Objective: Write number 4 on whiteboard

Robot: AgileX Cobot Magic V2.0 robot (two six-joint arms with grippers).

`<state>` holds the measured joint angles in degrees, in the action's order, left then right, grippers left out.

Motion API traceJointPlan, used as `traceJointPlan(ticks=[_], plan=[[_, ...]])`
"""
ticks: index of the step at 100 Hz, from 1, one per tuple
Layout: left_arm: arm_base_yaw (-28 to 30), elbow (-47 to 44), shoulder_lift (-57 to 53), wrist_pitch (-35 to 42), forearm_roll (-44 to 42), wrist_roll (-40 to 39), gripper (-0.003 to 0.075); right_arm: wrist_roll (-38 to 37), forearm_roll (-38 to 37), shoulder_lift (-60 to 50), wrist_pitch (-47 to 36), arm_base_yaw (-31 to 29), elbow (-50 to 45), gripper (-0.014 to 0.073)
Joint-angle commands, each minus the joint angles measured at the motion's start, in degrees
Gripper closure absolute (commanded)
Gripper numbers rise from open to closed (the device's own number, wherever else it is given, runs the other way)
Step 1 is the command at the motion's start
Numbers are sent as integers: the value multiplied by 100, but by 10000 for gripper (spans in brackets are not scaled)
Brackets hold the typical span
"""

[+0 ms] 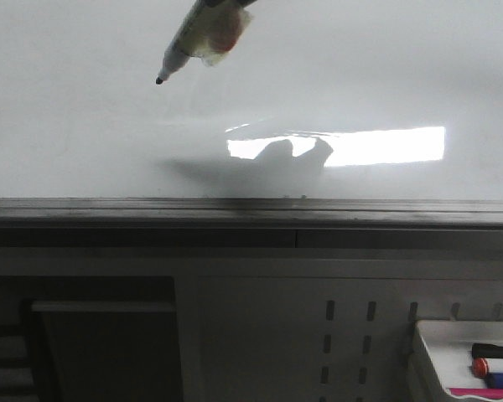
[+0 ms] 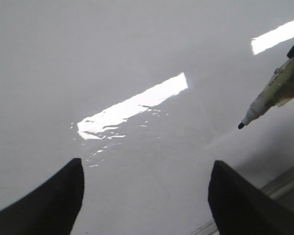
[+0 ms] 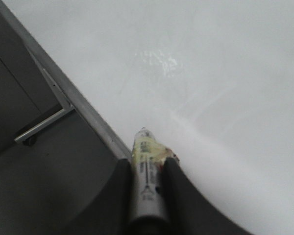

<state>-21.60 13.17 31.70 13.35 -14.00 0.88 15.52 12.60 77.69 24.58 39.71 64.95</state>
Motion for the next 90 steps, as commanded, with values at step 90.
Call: traceJointPlan(ticks=[90], plan=[[131, 213, 8, 523, 133, -6, 227, -4, -387, 798, 118, -560, 682, 654]])
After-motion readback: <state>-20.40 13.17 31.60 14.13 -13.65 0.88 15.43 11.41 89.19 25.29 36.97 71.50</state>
